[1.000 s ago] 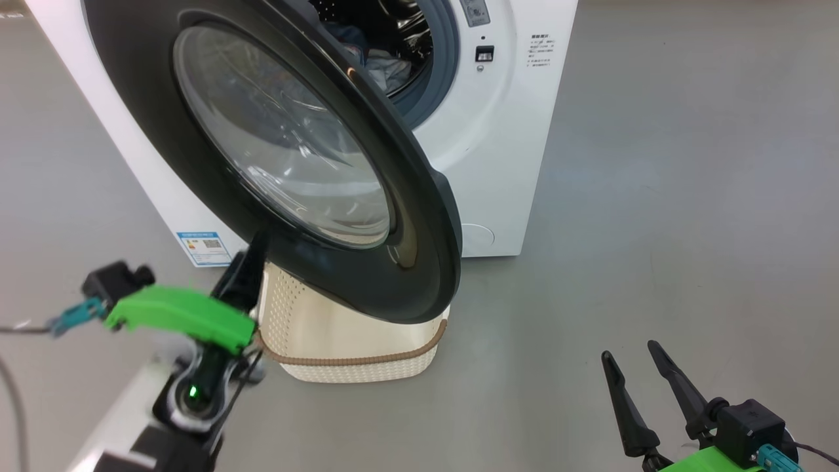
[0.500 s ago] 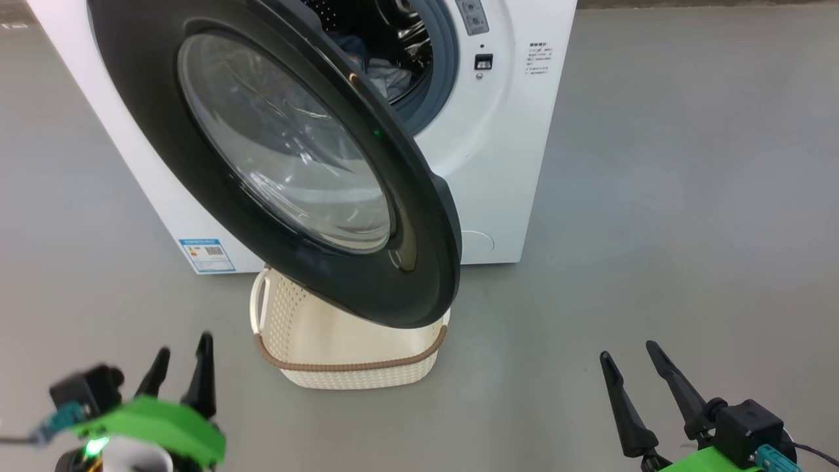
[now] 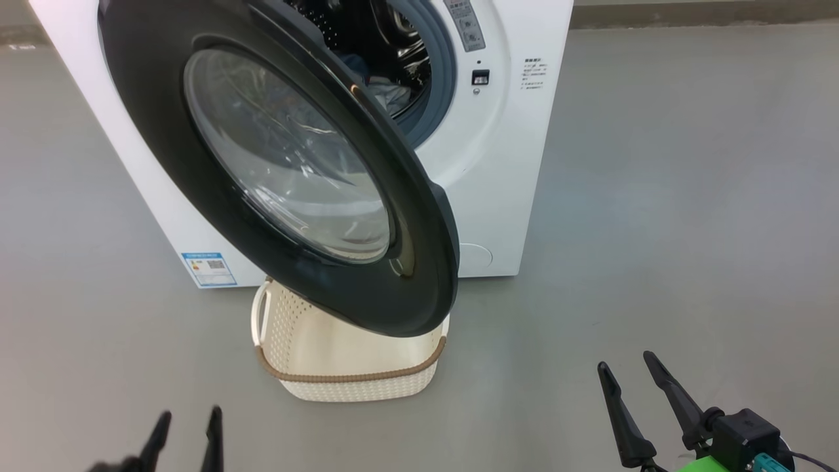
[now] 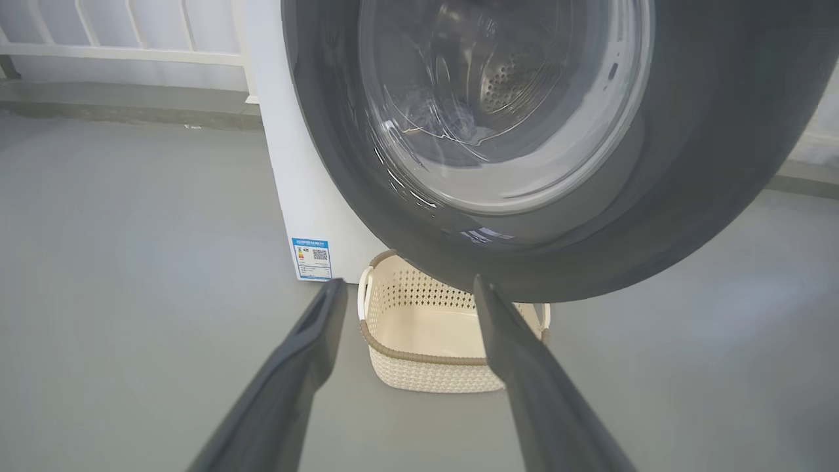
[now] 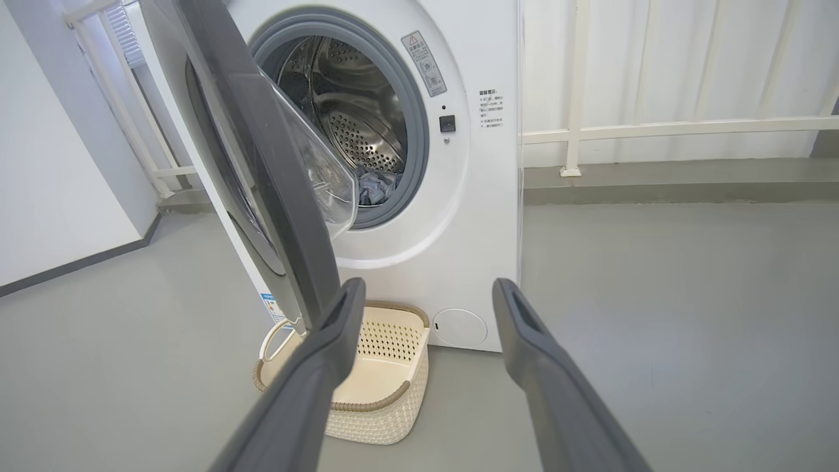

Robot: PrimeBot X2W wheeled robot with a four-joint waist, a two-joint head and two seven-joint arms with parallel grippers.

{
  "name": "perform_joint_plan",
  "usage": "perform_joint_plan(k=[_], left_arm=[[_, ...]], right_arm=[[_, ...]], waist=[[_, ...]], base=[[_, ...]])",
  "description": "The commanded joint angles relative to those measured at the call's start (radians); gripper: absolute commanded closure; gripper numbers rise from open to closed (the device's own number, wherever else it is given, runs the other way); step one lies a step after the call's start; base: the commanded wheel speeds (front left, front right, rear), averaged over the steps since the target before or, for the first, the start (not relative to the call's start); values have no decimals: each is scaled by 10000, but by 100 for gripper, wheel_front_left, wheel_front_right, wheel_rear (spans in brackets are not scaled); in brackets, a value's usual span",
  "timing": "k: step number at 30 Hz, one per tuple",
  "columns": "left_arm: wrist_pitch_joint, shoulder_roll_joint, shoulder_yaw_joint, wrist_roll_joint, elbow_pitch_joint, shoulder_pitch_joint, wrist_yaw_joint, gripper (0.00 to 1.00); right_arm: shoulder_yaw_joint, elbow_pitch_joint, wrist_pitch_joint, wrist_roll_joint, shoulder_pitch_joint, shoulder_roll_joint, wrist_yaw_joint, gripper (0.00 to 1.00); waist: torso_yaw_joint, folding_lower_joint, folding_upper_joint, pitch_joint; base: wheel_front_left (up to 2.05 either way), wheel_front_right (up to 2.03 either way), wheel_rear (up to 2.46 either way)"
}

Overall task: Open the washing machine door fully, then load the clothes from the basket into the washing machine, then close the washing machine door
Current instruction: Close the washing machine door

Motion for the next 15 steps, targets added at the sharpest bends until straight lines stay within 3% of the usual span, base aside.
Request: perform_joint_plan(k=[1,5,15], left_arm=[[-132,112,544,337,-365,-32,-74,0],[-133,-407,1239,1146,-801,791,-366,0],[-133,-1274,2325,1894,-860,1187,-1080,0]], right_arm=[[264,-261,-49,67,-124,-50,16,0],[247,-285,-49,72,-66,-61,16,0],[18,-385,-49,50,50,-32,16,0]], waist=[[-35,0,0,-44],[-106,0,0,-110],[-45,0,0,-97]], base=[[0,0,0],[0,0,0],[0,0,0]])
